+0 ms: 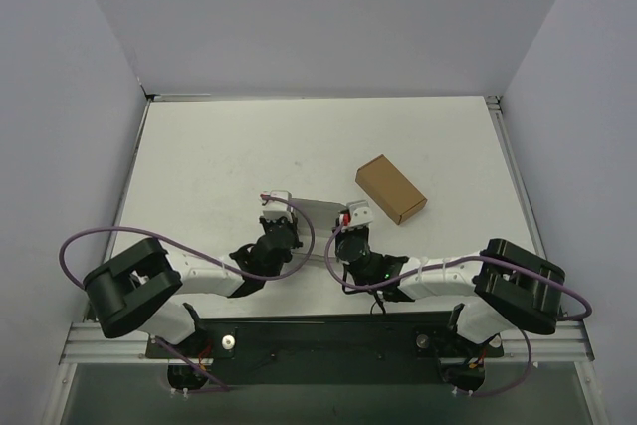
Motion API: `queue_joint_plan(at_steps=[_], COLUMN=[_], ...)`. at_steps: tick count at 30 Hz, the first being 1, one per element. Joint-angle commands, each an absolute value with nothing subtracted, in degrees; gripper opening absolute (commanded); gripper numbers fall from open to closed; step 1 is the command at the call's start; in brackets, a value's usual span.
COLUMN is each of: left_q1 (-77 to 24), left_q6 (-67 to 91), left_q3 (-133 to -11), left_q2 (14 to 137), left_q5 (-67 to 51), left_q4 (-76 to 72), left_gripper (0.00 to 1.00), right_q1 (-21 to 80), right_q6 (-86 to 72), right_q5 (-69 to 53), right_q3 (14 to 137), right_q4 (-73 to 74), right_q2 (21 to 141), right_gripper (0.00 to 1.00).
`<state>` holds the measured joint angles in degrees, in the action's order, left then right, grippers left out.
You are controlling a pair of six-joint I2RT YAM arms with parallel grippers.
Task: Fold the paper box
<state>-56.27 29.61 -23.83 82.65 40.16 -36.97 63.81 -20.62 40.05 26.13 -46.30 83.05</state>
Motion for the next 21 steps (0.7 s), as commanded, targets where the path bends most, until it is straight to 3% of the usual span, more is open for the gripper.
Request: queue_joint_plan(at_steps=[1,13,21], left_q1=[-59.58,-61.61,-61.61], left_q6=[31.38,30.67,26.28], left_q3=[-25.05,-25.58,-19.34], left_q2=[84.55,87.63,79.64], left_q5=[31.90,33.40,35.33], left_q4=[-47.45,-49.57,-52.29], left_gripper=[0.00,0.00,0.00], right_q1=[66.71,67.68,67.59], right_q6=[-25.13,-25.58,-25.40], right_q5=[31.82,30.85,31.46], right_q3=[27.69,26.89,28.48], right_q4=[-56.33,-57.40,-47.81], right_q2=[81.56,82.36,76.12], right_gripper=[0.00,0.00,0.00])
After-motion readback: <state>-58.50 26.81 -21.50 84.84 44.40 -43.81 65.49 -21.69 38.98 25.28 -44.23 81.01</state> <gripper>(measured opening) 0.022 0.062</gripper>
